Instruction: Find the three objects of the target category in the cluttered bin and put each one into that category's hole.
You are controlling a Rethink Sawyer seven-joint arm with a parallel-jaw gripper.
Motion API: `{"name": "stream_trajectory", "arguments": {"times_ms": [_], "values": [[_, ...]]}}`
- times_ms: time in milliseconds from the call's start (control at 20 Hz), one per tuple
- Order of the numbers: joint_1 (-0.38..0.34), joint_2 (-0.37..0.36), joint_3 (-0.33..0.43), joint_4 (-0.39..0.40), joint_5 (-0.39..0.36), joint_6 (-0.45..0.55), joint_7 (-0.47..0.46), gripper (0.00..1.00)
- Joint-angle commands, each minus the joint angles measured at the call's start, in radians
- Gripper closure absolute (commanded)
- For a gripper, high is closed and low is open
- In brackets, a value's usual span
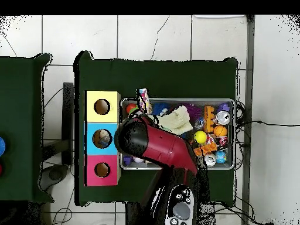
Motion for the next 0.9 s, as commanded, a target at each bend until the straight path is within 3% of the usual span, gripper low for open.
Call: {"name": "stream_trajectory", "arguments": {"times_ms": [50,200,550,900], "values": [[-0.020,0.061,-0.004,-0.068,0.066,0.109,0.230,1.00],[-0.061,0.061,0.030,-0.067,0.068,0.099,0.182,1.00],[0.031,0.045,-0.033,-0.165,0.077,0.265,0.275,1.00],[0.047,0.079,-0.051,-0.220,0.087,0.290,0.269,1.00]]}}
